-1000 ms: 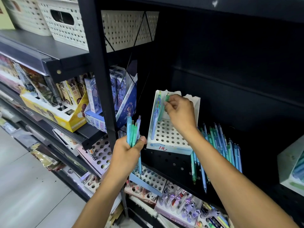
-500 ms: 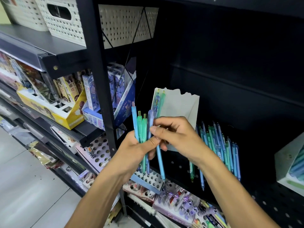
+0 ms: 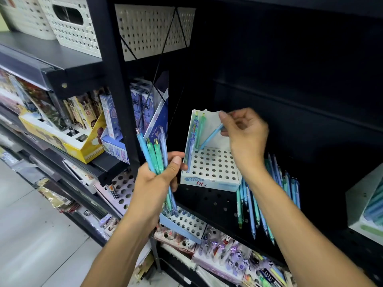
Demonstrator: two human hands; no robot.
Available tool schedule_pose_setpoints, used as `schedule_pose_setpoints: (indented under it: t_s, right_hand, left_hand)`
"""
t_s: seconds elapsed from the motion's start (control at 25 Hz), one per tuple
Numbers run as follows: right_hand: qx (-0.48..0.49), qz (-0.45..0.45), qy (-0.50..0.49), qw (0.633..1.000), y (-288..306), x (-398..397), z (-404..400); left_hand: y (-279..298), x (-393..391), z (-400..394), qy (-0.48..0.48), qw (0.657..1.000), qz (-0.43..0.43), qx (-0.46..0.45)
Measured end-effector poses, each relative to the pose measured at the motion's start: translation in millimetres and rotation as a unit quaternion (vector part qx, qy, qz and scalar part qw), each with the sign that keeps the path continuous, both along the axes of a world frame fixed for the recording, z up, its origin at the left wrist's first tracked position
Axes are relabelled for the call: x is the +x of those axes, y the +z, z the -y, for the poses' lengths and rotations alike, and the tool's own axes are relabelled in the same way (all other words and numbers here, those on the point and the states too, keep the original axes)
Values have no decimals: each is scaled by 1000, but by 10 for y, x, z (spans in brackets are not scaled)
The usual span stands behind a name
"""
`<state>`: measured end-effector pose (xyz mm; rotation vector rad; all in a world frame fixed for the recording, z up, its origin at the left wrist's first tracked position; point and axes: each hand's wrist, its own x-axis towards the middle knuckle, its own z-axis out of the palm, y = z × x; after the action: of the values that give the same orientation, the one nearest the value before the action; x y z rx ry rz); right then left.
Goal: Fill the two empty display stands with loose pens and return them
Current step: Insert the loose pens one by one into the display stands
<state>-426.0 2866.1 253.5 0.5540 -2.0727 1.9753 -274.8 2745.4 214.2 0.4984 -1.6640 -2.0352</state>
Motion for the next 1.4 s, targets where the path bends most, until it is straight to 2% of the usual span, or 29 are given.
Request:
schedule_pose_setpoints:
  t_s: [0.16,0.64,0.8,0.96,1.08,1.12,1.2,1.24,1.32,1.4]
  right_hand:
    - [44,-40,-24,998,-201,-76,178]
    - [126,-91,-10,988,-111,-99,203]
    - [139,-65,8,988,-167,-203,279]
    - [200,-55,42,977,-243,-272,336]
    - [284,-64,48,956,-282,-273,334]
    - [290,-75,21,954,-286,-219,298]
    - [221,-114,-30,968,-253,-11,193]
    - [171,-120,-7,978,-225,109,149]
    - [106,-47,157,981,-123,332,76]
    - [74,65,314,944,-47,445,-5]
  left_hand:
    - [-14,32,-14,-16,1000,3,0]
    - [-62,10,7,-22,1000,-3,6]
    - [-50,30,16,-22,1000,-4,11]
    - [-44,25,32,-23,1000,2,10]
    - [-28,15,5,-35,999,0,14]
    - [-30,9,2,-42,999,-1,18]
    - [-32,-14,0,-57,998,-2,27]
    - [-39,-30,-8,-67,997,-1,29]
    - [-46,-65,-59,-97,995,-2,27]
    - [-33,-89,-148,-135,990,-9,33]
